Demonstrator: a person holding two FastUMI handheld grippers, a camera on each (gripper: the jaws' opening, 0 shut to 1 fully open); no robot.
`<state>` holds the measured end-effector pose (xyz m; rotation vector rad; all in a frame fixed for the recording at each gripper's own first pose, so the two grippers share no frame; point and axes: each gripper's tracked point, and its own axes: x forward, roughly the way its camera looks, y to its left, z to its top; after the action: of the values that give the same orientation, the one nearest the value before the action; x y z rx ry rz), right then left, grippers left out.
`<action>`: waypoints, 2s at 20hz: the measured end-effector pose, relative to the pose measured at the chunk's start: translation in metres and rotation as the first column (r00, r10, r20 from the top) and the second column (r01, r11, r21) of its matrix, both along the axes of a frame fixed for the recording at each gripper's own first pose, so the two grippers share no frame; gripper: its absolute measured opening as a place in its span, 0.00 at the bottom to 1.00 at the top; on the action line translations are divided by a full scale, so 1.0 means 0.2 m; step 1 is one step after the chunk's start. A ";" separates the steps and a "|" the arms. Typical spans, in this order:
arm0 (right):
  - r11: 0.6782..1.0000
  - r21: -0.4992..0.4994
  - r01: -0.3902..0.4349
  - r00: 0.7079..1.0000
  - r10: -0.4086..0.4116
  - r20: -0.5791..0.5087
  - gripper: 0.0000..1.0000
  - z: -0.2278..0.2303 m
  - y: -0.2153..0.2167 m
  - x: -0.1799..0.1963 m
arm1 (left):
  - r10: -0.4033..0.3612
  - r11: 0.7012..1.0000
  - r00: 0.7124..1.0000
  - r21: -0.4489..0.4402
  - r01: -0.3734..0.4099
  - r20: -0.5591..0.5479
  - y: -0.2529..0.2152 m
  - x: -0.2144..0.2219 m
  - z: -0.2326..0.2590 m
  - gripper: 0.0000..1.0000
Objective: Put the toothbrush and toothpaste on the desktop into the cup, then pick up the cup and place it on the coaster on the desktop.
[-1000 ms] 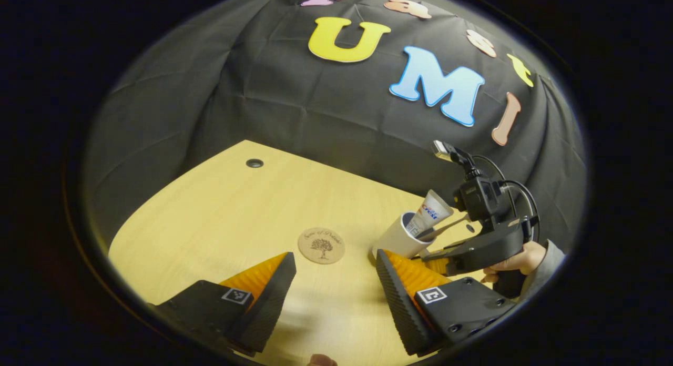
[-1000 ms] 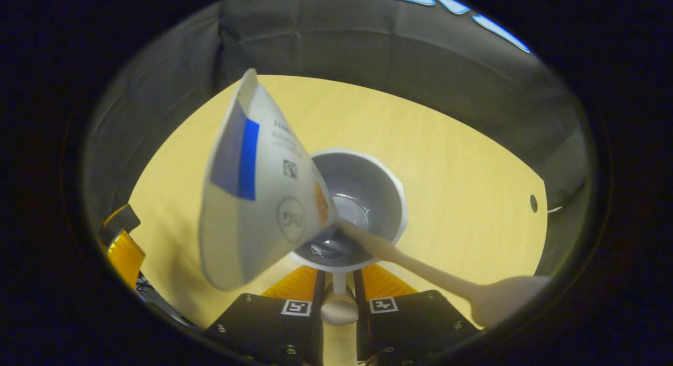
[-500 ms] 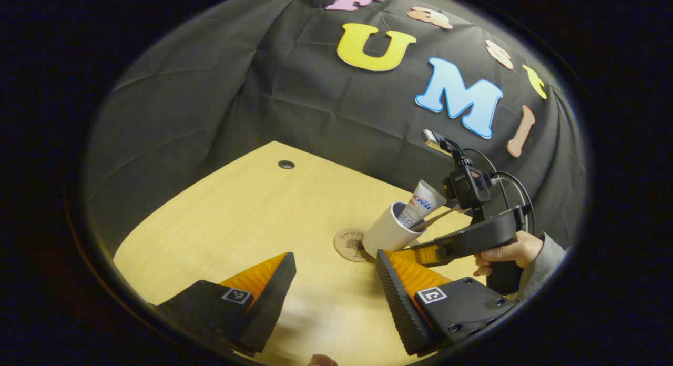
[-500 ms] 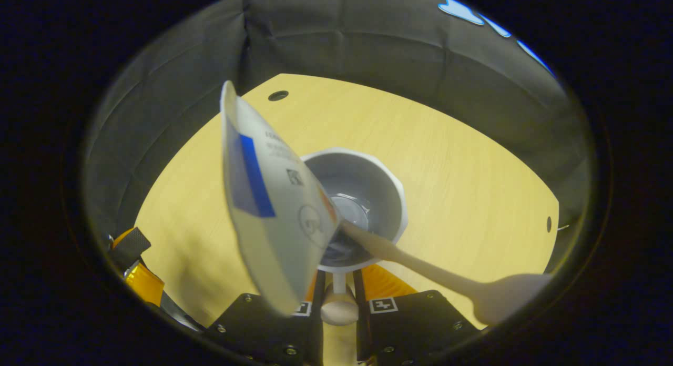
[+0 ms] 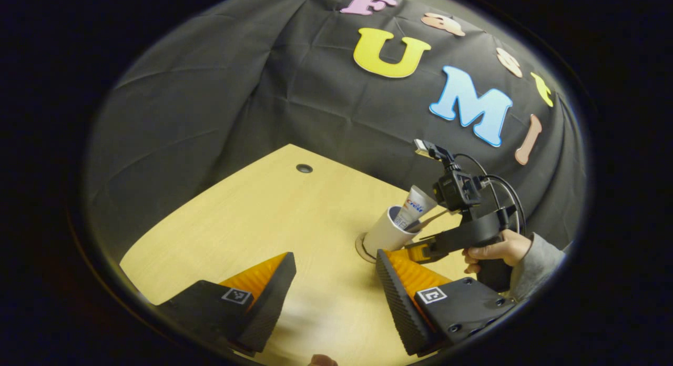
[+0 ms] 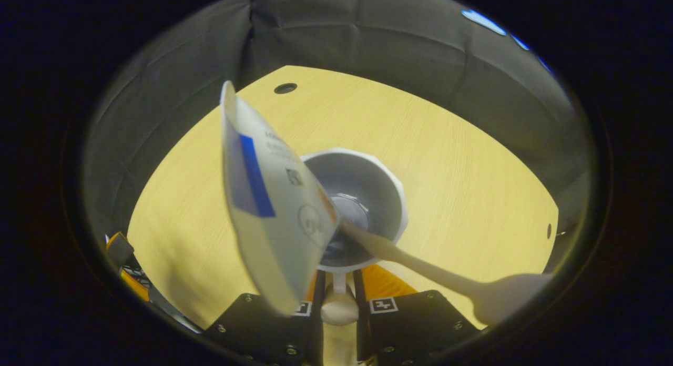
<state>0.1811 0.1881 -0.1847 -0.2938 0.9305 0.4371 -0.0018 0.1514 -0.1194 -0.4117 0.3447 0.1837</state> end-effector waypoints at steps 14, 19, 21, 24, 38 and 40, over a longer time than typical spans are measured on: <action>0.999 0.017 0.045 0.997 -0.046 0.065 0.72 0.11 -0.01 -0.01 | -0.025 1.000 1.000 0.002 0.025 0.015 0.03 -0.02 0.02 1.00; 0.994 0.091 0.069 0.990 -0.079 0.118 0.89 0.22 -0.04 -0.08 | -0.055 0.998 0.998 0.029 0.054 0.029 -0.04 -0.01 0.04 1.00; 0.991 0.109 0.076 0.983 -0.093 0.160 0.88 0.29 -0.08 -0.12 | -0.065 0.997 0.997 0.033 0.064 0.035 -0.06 0.00 0.05 1.00; 0.983 0.157 0.093 0.962 -0.130 0.241 0.88 0.44 -0.17 -0.20 | -0.085 0.996 0.995 0.044 0.083 0.045 -0.12 0.02 0.07 0.98; 0.907 0.364 0.213 0.675 -0.406 0.617 0.88 0.90 -0.75 -0.60 | -0.250 0.960 0.954 0.172 0.221 0.168 -0.62 0.20 0.38 0.98; 0.901 0.377 0.213 0.637 -0.421 0.646 0.88 0.93 -0.79 -0.65 | -0.264 0.952 0.944 0.208 0.223 0.196 -0.67 0.22 0.45 0.98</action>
<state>0.0515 0.0291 0.0020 -0.0238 0.1204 0.0782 0.0413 0.0164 -0.0297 -0.2005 0.1542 -0.0746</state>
